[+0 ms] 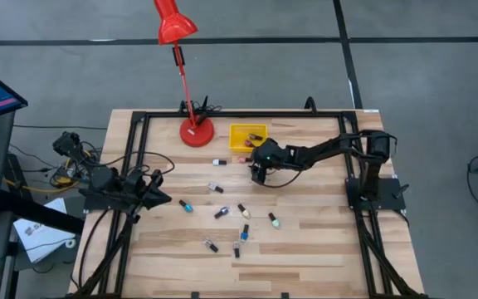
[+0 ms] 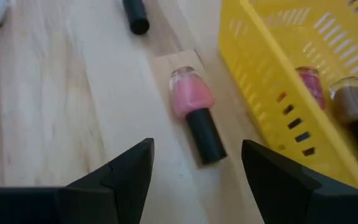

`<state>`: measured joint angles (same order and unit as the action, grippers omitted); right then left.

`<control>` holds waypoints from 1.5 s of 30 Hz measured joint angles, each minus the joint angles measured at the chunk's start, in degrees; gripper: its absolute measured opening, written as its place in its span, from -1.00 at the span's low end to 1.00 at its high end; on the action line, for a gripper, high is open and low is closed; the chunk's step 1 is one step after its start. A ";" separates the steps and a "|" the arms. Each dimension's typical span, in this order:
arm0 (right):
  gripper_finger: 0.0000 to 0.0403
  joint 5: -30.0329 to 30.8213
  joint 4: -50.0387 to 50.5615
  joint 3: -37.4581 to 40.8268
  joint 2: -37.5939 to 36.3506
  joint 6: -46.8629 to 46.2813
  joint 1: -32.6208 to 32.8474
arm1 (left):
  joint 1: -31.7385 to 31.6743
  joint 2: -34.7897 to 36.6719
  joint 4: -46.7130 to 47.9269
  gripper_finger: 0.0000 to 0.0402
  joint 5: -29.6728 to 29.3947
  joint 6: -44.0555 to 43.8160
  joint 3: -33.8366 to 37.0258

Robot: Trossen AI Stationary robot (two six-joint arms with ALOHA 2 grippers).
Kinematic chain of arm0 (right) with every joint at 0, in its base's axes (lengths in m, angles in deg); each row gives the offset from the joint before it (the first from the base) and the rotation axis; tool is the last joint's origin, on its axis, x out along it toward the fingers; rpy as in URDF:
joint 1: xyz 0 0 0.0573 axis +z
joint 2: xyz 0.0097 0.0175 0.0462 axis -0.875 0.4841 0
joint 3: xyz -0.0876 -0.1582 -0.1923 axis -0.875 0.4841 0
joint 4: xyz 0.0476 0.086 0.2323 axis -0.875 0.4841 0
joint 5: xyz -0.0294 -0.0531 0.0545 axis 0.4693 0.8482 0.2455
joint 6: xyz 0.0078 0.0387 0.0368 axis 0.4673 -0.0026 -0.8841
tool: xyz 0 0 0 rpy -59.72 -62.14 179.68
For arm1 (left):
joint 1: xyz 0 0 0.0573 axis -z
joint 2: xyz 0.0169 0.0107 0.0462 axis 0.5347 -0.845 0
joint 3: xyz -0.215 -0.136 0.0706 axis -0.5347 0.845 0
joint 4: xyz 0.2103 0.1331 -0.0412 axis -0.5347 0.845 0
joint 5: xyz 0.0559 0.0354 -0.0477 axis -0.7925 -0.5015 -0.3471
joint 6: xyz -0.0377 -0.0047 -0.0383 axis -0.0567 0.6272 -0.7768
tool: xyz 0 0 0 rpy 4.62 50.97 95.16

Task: Pick & Place Nail Polish
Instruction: Put the pink nail polish bottle into the yellow bin

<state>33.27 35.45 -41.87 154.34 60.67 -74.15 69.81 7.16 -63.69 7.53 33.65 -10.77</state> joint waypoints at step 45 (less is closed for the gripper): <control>-0.76 -2.39 5.15 -4.17 3.17 -4.96 3.60 | 0.01 0.00 -0.89 -0.99 0.02 0.00 0.00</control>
<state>30.89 40.60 -46.04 157.50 55.71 -70.55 69.81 7.16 -64.58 7.55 33.65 -10.77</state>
